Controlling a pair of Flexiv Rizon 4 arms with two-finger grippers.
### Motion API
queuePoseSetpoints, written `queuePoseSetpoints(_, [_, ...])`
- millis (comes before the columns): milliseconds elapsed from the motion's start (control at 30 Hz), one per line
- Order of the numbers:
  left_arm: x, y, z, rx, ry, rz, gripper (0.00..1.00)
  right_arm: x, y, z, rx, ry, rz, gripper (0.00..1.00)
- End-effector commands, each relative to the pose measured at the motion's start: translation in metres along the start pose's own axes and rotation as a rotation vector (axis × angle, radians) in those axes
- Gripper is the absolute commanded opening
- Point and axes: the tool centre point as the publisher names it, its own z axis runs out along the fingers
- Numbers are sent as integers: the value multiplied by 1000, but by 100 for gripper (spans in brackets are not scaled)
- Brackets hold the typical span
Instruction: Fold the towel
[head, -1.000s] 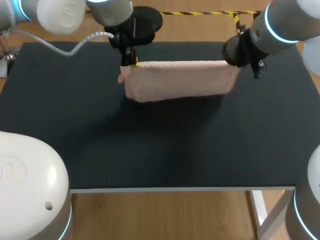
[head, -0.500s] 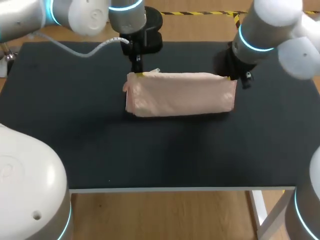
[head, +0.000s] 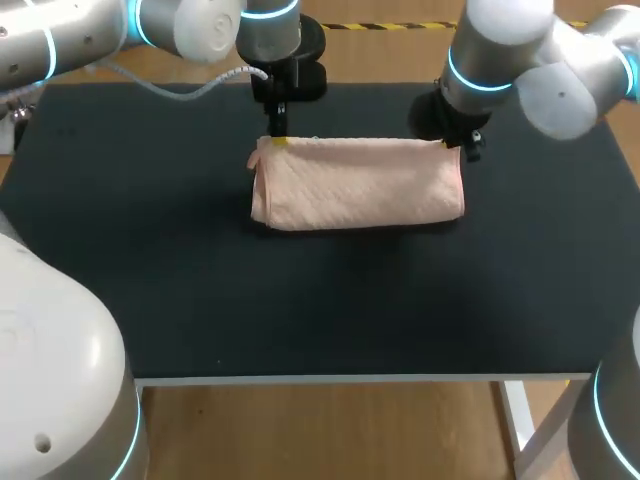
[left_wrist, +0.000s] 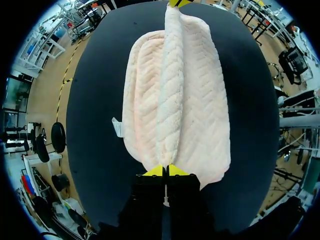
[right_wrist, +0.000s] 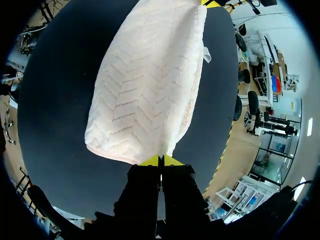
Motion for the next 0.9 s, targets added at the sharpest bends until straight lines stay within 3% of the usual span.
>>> queuePoseSetpoints(33, [-13, 2, 4, 1, 87, -10, 0, -9, 1, 10, 7, 13, 0, 0])
queuePoseSetpoints(133, [-16, 4, 6, 0, 85, -12, 0, -13, 1, 11, 12, -2, 2, 0])
queuePoseSetpoints(167, [-17, 5, 6, 0, 87, -15, 0, -14, 1, 11, 14, -5, 3, 4])
queuePoseSetpoints(200, [-18, 6, 7, 2, 89, -16, 0, -16, 1, 11, 13, -12, 8, 13])
queuePoseSetpoints(233, [-18, 6, 7, 14, 87, -12, 9, -17, 1, 10, 12, -13, 8, 43])
queuePoseSetpoints(267, [-18, 7, 7, 19, 90, -1, 49, -19, 1, 10, 25, -21, 17, 100])
queuePoseSetpoints(300, [-19, 7, 6, 23, 91, 6, 100, -20, 0, 8, 31, -24, 30, 100])
queuePoseSetpoints(567, [-15, 18, -15, 117, 36, -21, 100, -39, -11, -24, 21, -159, 92, 100])
queuePoseSetpoints(900, [19, 35, -58, 408, -46, -40, 100, -37, -11, -60, -32, -217, 92, 100])
